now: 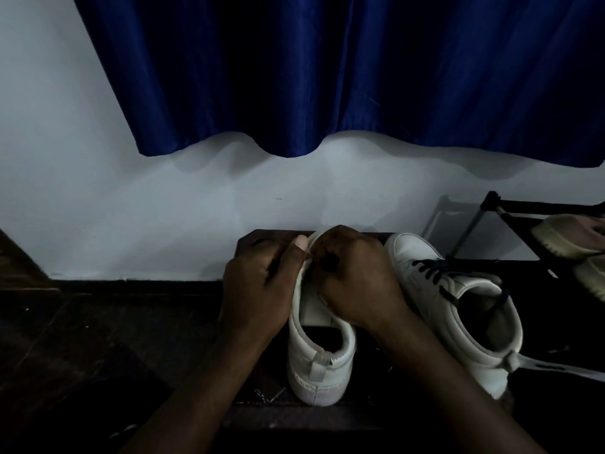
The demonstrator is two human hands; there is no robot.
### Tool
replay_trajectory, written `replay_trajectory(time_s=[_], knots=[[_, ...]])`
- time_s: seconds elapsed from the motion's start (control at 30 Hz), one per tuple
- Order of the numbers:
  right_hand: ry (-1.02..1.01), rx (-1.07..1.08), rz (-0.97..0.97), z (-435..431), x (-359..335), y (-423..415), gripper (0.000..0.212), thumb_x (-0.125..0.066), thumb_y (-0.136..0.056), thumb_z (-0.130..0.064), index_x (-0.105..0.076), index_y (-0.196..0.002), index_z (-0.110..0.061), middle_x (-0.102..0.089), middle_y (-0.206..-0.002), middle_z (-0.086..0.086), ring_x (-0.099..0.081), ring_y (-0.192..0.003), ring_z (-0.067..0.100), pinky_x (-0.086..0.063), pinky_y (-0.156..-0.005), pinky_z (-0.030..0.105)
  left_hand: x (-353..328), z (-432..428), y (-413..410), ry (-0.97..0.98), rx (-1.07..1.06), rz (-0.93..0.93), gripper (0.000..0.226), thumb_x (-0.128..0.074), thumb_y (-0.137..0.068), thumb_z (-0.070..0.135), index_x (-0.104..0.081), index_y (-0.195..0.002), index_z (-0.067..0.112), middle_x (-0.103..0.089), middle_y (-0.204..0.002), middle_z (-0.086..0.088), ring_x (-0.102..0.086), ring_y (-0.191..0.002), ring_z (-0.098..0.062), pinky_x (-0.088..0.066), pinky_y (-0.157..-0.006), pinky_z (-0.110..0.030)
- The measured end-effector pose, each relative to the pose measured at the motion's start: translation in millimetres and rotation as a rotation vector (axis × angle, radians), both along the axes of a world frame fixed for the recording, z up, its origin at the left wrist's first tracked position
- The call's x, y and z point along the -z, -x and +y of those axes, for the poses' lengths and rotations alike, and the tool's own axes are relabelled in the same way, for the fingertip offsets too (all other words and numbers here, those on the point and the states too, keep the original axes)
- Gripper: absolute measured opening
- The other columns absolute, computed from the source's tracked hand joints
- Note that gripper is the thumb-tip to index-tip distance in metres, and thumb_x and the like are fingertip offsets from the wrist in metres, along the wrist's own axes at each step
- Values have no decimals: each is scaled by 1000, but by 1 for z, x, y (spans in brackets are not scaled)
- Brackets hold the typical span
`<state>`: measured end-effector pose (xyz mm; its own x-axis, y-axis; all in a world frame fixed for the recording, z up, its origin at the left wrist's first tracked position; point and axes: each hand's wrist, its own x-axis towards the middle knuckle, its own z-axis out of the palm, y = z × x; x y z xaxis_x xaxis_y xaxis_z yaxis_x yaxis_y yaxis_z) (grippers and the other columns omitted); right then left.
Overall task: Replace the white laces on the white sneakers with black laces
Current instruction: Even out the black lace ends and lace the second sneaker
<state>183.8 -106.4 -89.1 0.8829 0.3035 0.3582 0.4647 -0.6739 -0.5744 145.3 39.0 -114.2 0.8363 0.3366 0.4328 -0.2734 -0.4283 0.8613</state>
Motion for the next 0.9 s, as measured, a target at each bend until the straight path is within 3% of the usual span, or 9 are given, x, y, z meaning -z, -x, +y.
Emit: replay_trajectory(time_s=[0.17, 0.27, 0.37, 0.5, 0.6, 0.7, 0.9], knots=[[18, 22, -13, 0, 1, 1, 18, -56, -71, -31, -70, -72, -21, -68, -89, -7, -65, -79, 19, -50, -70, 31, 0, 2, -3, -61, 68, -62, 34, -55, -101, 42, -82, -97, 22, -77, -103, 15, -71, -106, -11, -56, -87, -45], [0, 51, 1, 0, 2, 1, 11, -56, -70, -33, -58, -61, -27, -58, -78, -12, -61, -71, 16, -39, -65, 25, -2, 1, -3, -97, 78, -81, 33, -57, -100, 41, -83, -95, 21, -77, -102, 16, -71, -104, -5, -57, -87, -40], [-17, 46, -10, 1, 2, 1, 13, -58, -68, -32, -51, -57, -30, -56, -74, -11, -59, -68, 16, -39, -64, 25, -4, 1, -4, -96, 102, -94, 30, -58, -99, 35, -83, -92, 19, -77, -97, 16, -72, -98, -3, -57, -83, -31], [-71, -36, -10, -4, 8, -5, 5, -60, -67, -29, -62, -62, -28, -69, -86, -10, -65, -76, 12, -50, -71, 28, -1, 1, -5, -29, 99, -53, 39, -56, -98, 44, -82, -88, 17, -78, -93, 10, -73, -97, -11, -57, -85, -41], [-170, -64, -14, -10, 14, -7, 14, -62, -74, -24, -73, -68, -17, -73, -93, -11, -68, -82, 3, -53, -78, 22, 1, 3, -7, 55, 84, 49, 32, -60, -96, 47, -83, -88, 26, -77, -94, 11, -72, -98, -10, -57, -90, -43], [-228, -42, 14, -12, 17, -6, 10, -71, -78, -14, -78, -71, -16, -75, -94, -13, -69, -86, 1, -51, -80, 15, -1, 5, -9, 144, 99, 180, 9, -78, -89, 26, -83, -83, 29, -77, -89, 11, -73, -88, -8, -58, -90, -43], [-212, -46, 22, -12, 17, -7, 16, -76, -80, -4, -79, -71, -16, -74, -100, -13, -69, -89, 1, -52, -82, 17, -5, 21, -11, 101, 200, 247, 24, -78, -85, 2, -82, -82, 26, -79, -95, 4, -75, -92, -15, -57, -95, -48]])
